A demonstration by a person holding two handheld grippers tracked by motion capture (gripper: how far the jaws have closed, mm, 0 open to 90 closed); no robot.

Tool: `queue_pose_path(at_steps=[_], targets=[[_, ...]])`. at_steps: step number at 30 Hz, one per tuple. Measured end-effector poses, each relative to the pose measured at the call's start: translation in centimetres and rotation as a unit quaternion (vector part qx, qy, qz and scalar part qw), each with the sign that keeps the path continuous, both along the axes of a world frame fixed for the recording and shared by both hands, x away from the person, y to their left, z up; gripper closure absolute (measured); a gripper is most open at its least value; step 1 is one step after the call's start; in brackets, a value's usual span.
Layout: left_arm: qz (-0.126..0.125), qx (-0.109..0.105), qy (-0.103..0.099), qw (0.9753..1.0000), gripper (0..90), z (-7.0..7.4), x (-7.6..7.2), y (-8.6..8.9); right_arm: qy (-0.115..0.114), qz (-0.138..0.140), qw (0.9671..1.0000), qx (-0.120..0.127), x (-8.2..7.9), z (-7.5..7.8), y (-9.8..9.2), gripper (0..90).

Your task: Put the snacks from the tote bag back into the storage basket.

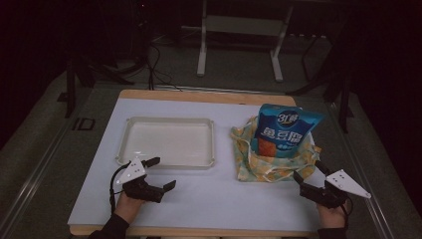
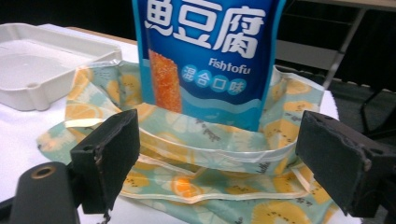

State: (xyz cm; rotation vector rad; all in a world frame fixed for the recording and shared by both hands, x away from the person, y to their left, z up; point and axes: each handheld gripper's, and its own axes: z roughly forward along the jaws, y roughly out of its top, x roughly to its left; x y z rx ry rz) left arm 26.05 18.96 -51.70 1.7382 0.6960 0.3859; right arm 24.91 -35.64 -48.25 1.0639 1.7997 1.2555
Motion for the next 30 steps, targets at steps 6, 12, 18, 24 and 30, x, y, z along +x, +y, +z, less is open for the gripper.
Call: queue_pose_path(at_steps=[6, 12, 18, 24, 30], targets=[[0.001, -0.008, -0.01, 0.9999, 0.2, 0.3, -0.2, 0.1, -0.011, 0.013, 0.9998, -0.008, -0.3, 0.6, 0.2, 13.1], [-0.002, -0.012, -0.017, 0.9998, 0.2, 0.7, -0.4, -0.1, -0.014, 0.015, 0.9996, -0.021, -0.4, 2.0, 0.3, 12.8], [-0.004, -0.007, -0.009, 0.9999, 0.2, 0.6, -0.4, -0.3, 0.01, 0.018, 0.9996, -0.018, -0.3, 2.0, -0.1, 12.6], [-0.005, -0.012, 0.0, 0.9999, 0.2, 1.1, -0.4, -0.4, 0.035, 0.021, 0.999, -0.019, -0.2, 2.5, -0.3, 13.2], [-0.021, 0.01, 0.008, 0.9997, 0.2, 1.2, -0.2, -0.5, 0.048, 0.02, 0.9985, -0.015, 0.0, 3.0, -0.7, 13.1]])
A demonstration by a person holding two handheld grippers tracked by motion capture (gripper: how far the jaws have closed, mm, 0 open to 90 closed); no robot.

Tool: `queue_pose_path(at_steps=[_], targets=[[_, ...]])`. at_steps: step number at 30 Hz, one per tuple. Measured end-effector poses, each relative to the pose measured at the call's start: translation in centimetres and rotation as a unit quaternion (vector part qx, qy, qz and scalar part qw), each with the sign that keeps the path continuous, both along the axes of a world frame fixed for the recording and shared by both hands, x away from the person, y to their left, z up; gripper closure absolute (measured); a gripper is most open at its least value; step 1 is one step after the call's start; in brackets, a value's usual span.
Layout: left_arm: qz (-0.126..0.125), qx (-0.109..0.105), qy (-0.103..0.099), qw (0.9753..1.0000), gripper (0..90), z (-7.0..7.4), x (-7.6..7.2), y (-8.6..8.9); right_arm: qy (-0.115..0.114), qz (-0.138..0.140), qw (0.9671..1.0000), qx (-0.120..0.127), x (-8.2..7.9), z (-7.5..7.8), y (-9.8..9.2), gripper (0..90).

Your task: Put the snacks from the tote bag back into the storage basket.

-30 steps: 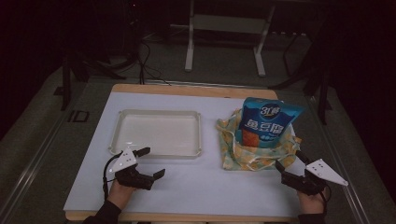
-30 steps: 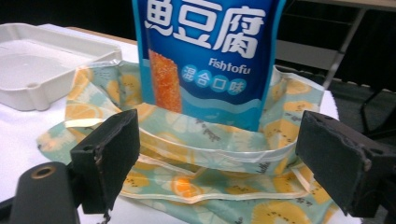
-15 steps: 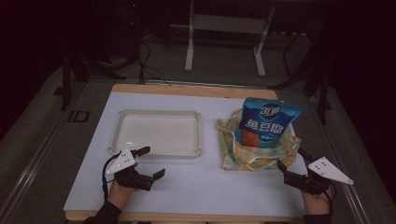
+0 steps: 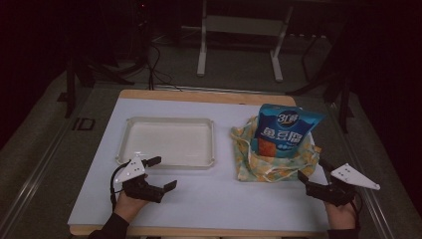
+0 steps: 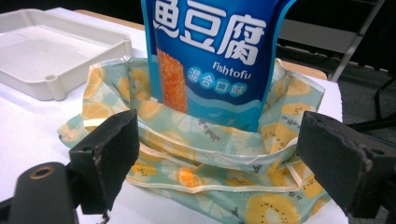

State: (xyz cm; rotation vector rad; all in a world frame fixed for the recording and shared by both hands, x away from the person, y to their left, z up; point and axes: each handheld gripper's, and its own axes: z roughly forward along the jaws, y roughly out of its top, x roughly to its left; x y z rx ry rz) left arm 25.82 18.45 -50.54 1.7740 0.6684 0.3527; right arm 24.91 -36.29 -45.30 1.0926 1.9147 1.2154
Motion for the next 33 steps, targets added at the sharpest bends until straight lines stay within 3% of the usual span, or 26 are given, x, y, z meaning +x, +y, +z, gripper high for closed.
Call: queue_pose_path(at_steps=[7, 12, 16, 20, 28, 33], targets=[[-0.035, -0.023, 0.009, 0.9991, 0.2, 0.7, 0.4, -0.4, 0.022, 0.026, 0.9994, 0.003, 0.4, 0.5, -0.4, 13.2], [-0.05, -0.028, 0.01, 0.9983, 0.3, 1.6, 0.9, -1.3, 0.017, 0.026, 0.9995, 0.003, 0.6, 1.1, -0.6, 13.2], [-0.063, -0.014, 0.009, 0.9979, 0.3, 2.1, 1.4, -2.7, 0.017, 0.028, 0.9994, 0.004, 0.8, 1.4, -0.7, 13.2], [-0.081, -0.018, 0.017, 0.9964, 0.5, 2.3, 2.1, -3.8, 0.019, 0.032, 0.9993, 0.009, 1.2, 1.6, -0.9, 13.2], [-0.096, -0.003, 0.021, 0.9951, 2.3, 2.8, 3.5, -6.4, 0.015, 0.039, 0.9988, 0.024, 1.6, 2.2, -1.5, 12.9], [-0.103, 0.003, 0.02, 0.9945, 2.3, 3.1, 4.5, -7.7, 0.011, 0.034, 0.9992, 0.019, 1.9, 2.4, -1.8, 12.9]])
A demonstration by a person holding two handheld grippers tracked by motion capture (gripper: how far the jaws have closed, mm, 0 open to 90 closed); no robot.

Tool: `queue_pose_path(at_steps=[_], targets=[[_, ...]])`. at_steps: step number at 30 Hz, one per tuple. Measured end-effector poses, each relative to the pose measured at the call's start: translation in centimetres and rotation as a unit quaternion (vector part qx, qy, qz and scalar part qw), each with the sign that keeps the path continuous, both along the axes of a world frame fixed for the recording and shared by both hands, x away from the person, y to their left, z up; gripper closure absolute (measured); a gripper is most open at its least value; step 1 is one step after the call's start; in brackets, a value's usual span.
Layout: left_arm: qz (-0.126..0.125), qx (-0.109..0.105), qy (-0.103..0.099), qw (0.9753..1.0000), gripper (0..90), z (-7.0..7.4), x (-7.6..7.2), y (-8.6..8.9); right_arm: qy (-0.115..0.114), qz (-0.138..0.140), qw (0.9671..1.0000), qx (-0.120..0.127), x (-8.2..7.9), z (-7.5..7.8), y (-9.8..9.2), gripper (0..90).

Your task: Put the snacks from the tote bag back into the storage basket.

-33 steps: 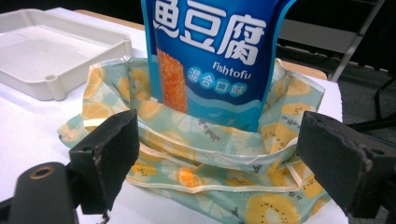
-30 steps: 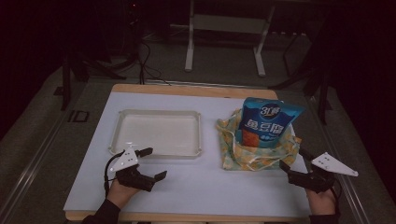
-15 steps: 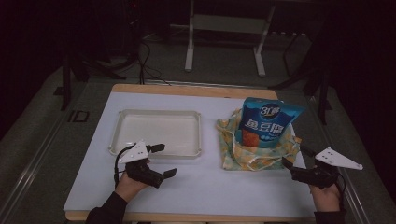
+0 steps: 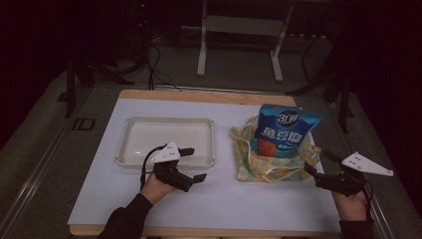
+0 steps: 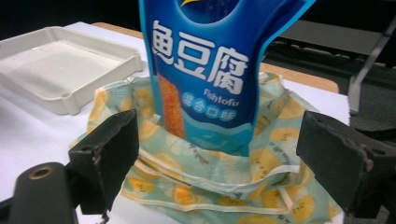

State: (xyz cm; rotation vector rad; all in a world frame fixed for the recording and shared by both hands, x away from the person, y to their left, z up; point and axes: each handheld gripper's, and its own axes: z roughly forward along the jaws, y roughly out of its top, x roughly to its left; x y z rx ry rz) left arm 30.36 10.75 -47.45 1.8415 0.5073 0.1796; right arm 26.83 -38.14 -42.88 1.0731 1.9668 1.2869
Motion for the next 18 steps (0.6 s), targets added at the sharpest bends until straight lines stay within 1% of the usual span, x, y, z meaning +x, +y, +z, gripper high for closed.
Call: queue_pose_path(at_steps=[1, 2, 3, 4, 5, 7, 8, 12, 15, 18], targets=[[0.001, 0.001, -0.002, 1.0, 2.3, 0.1, 0.3, -0.4, -0.003, 0.001, 1.0, -0.001, 0.0, 0.0, 0.0, 12.5], [-0.002, 0.0, -0.001, 1.0, 2.3, 0.2, 0.4, -0.6, -0.007, -0.003, 0.9999, -0.007, 0.1, 0.0, 0.0, 12.4], [-0.007, -0.001, 0.002, 1.0, 2.3, 0.3, 0.7, -0.9, -0.007, -0.004, 0.9999, -0.01, 0.1, 0.0, 0.0, 12.4], [-0.007, 0.002, 0.0, 1.0, 2.3, 0.4, 0.9, -1.3, -0.005, -0.001, 0.9999, -0.014, 0.2, 0.0, 0.0, 12.4], [-0.01, 0.0, 0.001, 0.9999, 2.3, 0.5, 1.1, -1.5, -0.004, -0.002, 0.9999, -0.016, 0.3, 0.0, 0.0, 12.8], [-0.013, 0.003, 0.002, 0.9999, 2.3, 0.7, 1.6, -2.1, 0.0, 0.002, 1.0, -0.006, 0.5, 0.0, -0.2, 12.9], [-0.019, 0.0, 0.005, 0.9998, 2.3, 0.8, 1.9, -2.4, 0.0, 0.003, 1.0, -0.006, 0.6, 0.0, -0.2, 12.9], [-0.025, 0.001, 0.007, 0.9997, 2.3, 1.2, 3.0, -3.7, 0.002, 0.005, 1.0, -0.002, 1.1, 0.1, -0.2, 13.3], [-0.031, 0.006, 0.003, 0.9995, 2.3, 1.5, 3.7, -4.6, 0.002, 0.007, 1.0, -0.005, 1.5, 0.2, -0.2, 13.3], [-0.038, 0.008, 0.0, 0.9992, 2.3, 2.0, 4.3, -5.5, 0.002, 0.01, 0.9999, -0.002, 1.9, 0.4, -0.2, 13.7]])
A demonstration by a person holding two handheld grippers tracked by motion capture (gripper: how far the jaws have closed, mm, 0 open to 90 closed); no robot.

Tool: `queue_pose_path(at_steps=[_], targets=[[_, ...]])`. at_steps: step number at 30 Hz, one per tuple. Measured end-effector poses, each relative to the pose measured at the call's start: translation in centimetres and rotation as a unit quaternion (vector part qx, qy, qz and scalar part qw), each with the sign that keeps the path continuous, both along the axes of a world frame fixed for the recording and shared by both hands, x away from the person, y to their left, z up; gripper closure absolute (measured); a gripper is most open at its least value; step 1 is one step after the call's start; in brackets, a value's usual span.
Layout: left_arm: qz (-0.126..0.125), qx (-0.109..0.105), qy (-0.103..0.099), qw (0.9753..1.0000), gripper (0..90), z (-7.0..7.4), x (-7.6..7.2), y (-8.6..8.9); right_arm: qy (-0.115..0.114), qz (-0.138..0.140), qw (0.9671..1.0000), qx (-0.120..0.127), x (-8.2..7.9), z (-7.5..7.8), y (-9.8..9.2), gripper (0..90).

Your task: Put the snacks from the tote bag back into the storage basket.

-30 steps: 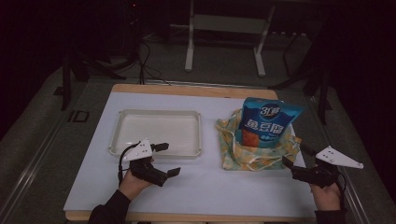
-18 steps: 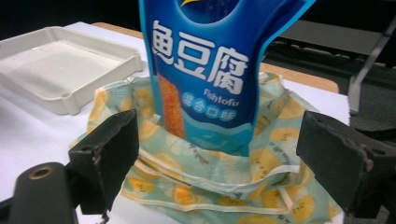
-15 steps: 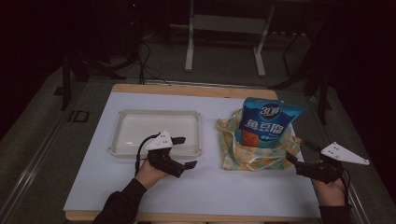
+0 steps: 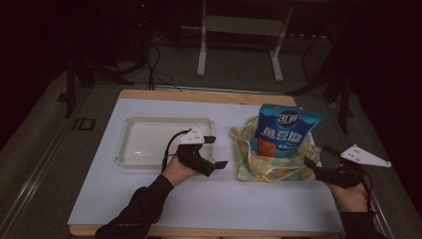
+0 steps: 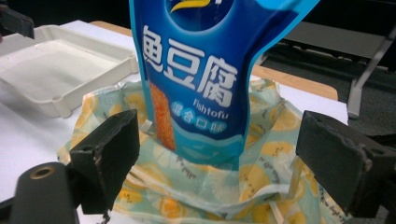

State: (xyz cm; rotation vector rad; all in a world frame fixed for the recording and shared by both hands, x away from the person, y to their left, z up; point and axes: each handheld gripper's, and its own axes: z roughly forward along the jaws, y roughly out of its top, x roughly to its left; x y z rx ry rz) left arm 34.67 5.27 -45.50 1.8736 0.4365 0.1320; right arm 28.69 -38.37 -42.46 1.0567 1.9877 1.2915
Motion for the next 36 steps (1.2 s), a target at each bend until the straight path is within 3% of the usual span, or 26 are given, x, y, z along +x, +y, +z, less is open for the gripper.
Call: queue_pose_path(at_steps=[7, 24, 36], targets=[[-0.011, -0.003, -0.002, 0.9999, 2.3, 0.9, 1.4, -2.3, -0.004, 0.006, 1.0, 0.007, 1.0, 0.5, -0.1, 14.2], [-0.014, 0.014, -0.018, 0.9996, 3.8, 2.6, 4.6, -7.5, 0.001, 0.026, 0.9996, 0.011, 3.3, 1.3, 0.1, 15.3], [-0.01, 0.027, -0.004, 0.9996, 4.9, 2.5, 7.2, -10.5, 0.008, 0.028, 0.9995, 0.01, 5.5, 1.4, 0.5, 17.2]])
